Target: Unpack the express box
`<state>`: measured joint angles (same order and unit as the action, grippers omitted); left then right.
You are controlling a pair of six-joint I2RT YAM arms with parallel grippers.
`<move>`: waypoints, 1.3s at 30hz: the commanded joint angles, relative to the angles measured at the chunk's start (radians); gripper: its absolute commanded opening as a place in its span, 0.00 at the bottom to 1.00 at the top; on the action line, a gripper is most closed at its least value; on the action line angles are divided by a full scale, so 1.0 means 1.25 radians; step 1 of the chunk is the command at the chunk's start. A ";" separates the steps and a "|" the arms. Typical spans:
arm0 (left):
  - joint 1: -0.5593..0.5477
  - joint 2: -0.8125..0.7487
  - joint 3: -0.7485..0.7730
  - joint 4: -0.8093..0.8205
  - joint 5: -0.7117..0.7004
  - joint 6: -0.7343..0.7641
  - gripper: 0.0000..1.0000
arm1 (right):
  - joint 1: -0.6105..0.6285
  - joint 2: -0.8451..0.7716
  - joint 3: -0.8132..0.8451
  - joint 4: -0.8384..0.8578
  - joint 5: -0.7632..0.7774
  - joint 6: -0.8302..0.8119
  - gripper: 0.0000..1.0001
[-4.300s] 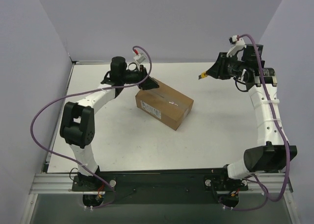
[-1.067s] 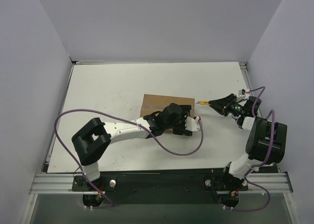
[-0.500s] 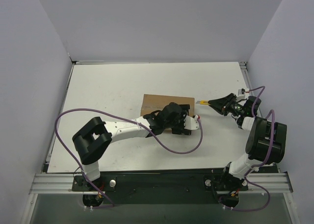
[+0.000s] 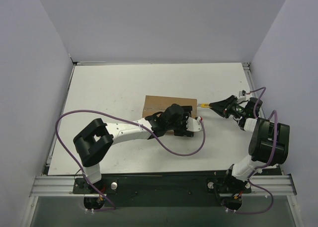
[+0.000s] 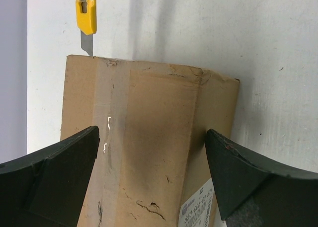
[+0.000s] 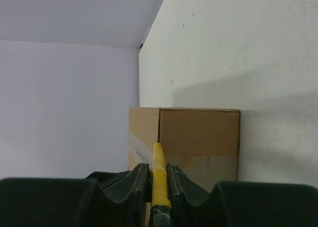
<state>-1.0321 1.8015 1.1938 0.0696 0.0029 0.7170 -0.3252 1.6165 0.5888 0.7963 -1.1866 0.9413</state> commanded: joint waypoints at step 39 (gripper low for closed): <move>0.012 -0.016 0.002 0.007 -0.013 -0.010 0.97 | -0.016 0.054 0.015 0.142 -0.030 0.025 0.00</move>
<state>-1.0245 1.8015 1.1900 0.0685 -0.0017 0.7147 -0.3416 1.7004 0.5888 0.9474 -1.2015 1.0275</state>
